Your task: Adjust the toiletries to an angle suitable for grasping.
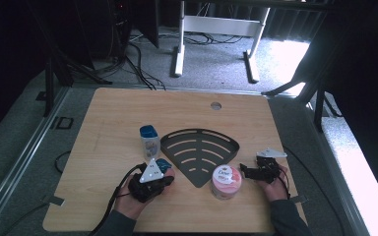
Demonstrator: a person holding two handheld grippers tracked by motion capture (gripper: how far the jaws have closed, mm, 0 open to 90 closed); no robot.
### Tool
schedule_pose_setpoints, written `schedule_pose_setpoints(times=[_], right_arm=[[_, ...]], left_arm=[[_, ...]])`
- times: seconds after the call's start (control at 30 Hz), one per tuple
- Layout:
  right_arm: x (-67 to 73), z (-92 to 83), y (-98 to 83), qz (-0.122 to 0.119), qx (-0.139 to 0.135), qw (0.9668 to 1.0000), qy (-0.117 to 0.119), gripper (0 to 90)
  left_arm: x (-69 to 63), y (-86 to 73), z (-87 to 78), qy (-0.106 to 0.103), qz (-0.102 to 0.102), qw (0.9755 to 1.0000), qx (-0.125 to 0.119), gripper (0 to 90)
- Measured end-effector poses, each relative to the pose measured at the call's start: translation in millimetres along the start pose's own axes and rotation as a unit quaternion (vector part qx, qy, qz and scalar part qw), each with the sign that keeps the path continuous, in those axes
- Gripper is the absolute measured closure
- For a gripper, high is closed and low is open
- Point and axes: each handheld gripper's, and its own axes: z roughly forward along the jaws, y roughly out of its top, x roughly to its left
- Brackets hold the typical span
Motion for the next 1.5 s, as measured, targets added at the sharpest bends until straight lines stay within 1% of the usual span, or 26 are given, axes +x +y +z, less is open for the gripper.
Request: schedule_pose_setpoints(times=[0.1, 0.2, 0.27, 0.43, 0.5, 0.57, 0.77, 0.83, 0.93, 1.17, 1.27, 1.5], right_arm=[[0.0, 0.0, 0.0, 0.0, 0.0, 1.0, 0.0, 17.6], [0.0, 0.0, 0.0, 0.0, 0.0, 1.0, 0.0, 17.6], [0.0, 0.0, 0.0, 0.0, 0.0, 1.0, 0.0, 17.6], [0.0, 0.0, 0.0, 0.0, 0.0, 1.0, 0.0, 17.6], [0.0, 0.0, 0.0, 0.0, 0.0, 1.0, 0.0, 17.6], [0.0, 0.0, 0.0, 0.0, 0.0, 1.0, 0.0, 17.7], [-0.1, 0.0, 0.0, 0.0, 0.0, 1.0, 0.0, 17.7], [-0.1, 0.0, 0.0, 0.0, 0.0, 1.0, 0.0, 17.6], [-0.1, 0.0, 0.0, 0.0, 0.0, 1.0, 0.0, 17.7], [0.0, 0.0, 0.0, 0.0, 0.0, 1.0, 0.0, 17.6], [0.0, 0.0, 0.0, 0.0, 0.0, 1.0, 0.0, 17.7], [0.0, 0.0, 0.0, 0.0, 0.0, 1.0, 0.0, 17.7]], left_arm=[[4.7, -0.2, 0.5, 0.003, 0.002, 1.0, -0.002, 89.9], [10.4, -1.2, 0.0, 0.007, 0.008, 0.9999, 0.003, 89.9], [14.4, -2.7, -0.8, 0.012, 0.007, 0.9999, 0.004, 89.9], [22.1, -8.8, -5.4, 0.023, 0.001, 0.9997, 0.011, 89.7], [24.0, -12.1, -8.2, 0.026, -0.004, 0.9995, 0.014, 89.7], [24.9, -13.8, -9.8, 0.027, -0.004, 0.9995, 0.016, 89.6], [29.9, -27.8, -20.9, 0.043, -0.012, 0.9986, 0.028, 89.6], [32.1, -30.2, -22.6, 0.051, -0.016, 0.9982, 0.027, 89.6], [35.4, -30.3, -22.9, 0.058, -0.019, 0.9978, 0.029, 89.5], [42.4, -27.7, -18.2, 0.061, -0.022, 0.9976, 0.024, 89.5], [44.1, -25.7, -15.9, 0.065, -0.02, 0.9974, 0.025, 89.5], [46.3, -24.5, -13.6, 0.07, -0.025, 0.997, 0.023, 89.5]])
